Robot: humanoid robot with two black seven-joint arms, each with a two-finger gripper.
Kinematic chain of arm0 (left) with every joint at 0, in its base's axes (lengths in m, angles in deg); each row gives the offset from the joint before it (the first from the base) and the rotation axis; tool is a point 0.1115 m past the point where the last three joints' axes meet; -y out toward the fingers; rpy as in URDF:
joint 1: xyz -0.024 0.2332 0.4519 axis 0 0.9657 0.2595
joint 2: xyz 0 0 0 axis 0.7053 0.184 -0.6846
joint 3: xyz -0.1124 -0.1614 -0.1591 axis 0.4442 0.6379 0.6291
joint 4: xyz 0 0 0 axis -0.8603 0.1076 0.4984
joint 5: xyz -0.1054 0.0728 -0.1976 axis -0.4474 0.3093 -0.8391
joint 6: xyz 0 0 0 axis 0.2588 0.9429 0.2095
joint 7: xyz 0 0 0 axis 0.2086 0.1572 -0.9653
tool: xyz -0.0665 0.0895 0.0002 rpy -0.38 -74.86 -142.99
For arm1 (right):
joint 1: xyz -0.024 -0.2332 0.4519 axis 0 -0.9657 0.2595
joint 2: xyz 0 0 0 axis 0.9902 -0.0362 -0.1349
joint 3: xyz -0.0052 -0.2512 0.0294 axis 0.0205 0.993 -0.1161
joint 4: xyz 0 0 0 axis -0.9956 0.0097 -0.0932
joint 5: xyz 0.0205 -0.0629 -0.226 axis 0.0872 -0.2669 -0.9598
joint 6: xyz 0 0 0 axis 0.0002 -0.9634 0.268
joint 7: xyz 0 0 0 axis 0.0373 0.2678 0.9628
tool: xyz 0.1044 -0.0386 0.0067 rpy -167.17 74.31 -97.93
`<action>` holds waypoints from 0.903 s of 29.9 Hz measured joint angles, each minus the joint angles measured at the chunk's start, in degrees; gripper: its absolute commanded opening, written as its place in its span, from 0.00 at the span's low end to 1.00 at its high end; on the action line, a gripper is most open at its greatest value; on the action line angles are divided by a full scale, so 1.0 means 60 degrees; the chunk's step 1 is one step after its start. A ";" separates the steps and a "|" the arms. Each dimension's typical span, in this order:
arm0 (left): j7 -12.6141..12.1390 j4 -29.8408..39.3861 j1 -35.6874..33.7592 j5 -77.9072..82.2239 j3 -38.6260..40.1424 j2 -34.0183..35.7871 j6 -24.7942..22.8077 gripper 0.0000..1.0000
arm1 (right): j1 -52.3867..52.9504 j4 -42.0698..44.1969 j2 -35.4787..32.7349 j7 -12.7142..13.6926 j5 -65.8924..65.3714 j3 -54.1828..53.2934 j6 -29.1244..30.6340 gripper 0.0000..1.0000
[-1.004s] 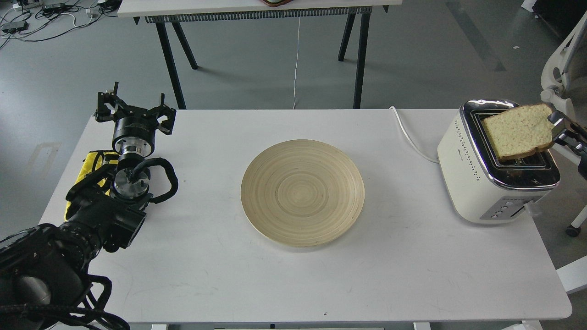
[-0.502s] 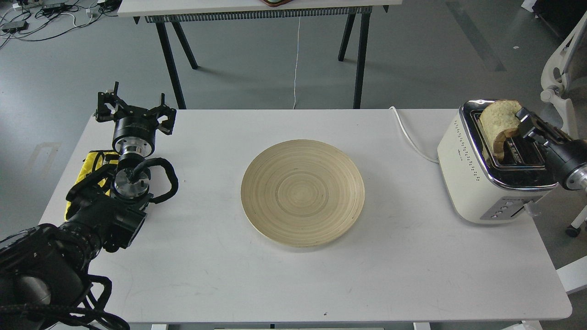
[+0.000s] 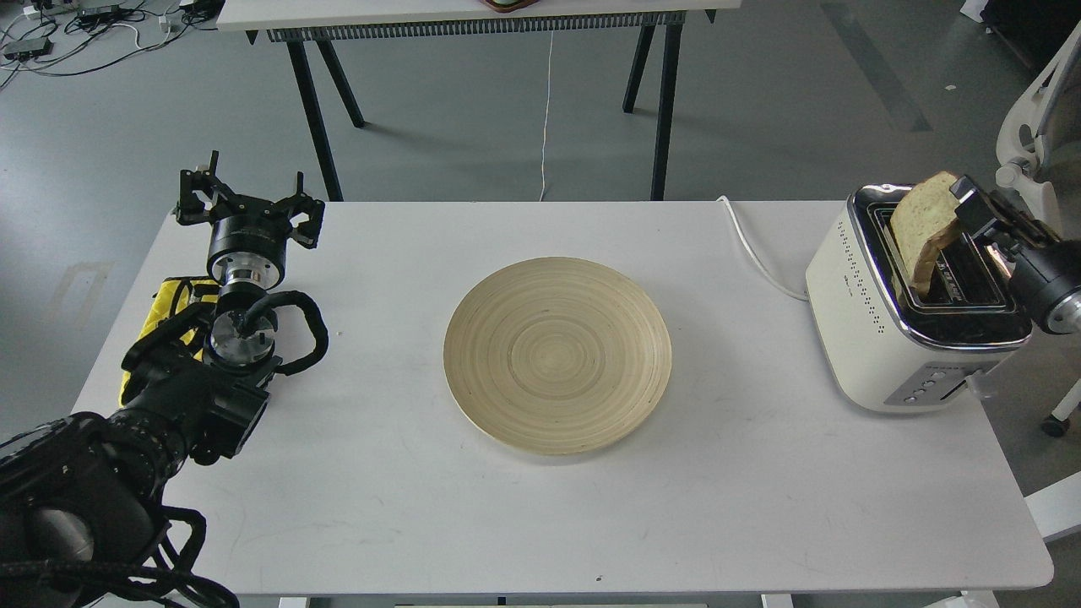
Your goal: Put bread in toaster with right arm
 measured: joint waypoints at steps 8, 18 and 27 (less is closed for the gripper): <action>0.0000 -0.0005 0.0001 0.0000 0.0000 0.0000 0.0000 1.00 | 0.0086 -0.0021 0.0008 0.0015 -0.0001 -0.0337 0.0142 0.97; 0.0000 -0.0002 0.0005 0.0000 0.0000 0.0000 0.0000 1.00 | 0.0435 -0.0279 -0.0028 0.0140 0.0115 -0.1375 0.0923 0.97; 0.0000 0.0002 0.0004 0.0000 0.0000 0.0000 0.0000 1.00 | 0.0463 -0.1711 0.0309 0.0706 0.4070 -0.4439 0.3149 0.97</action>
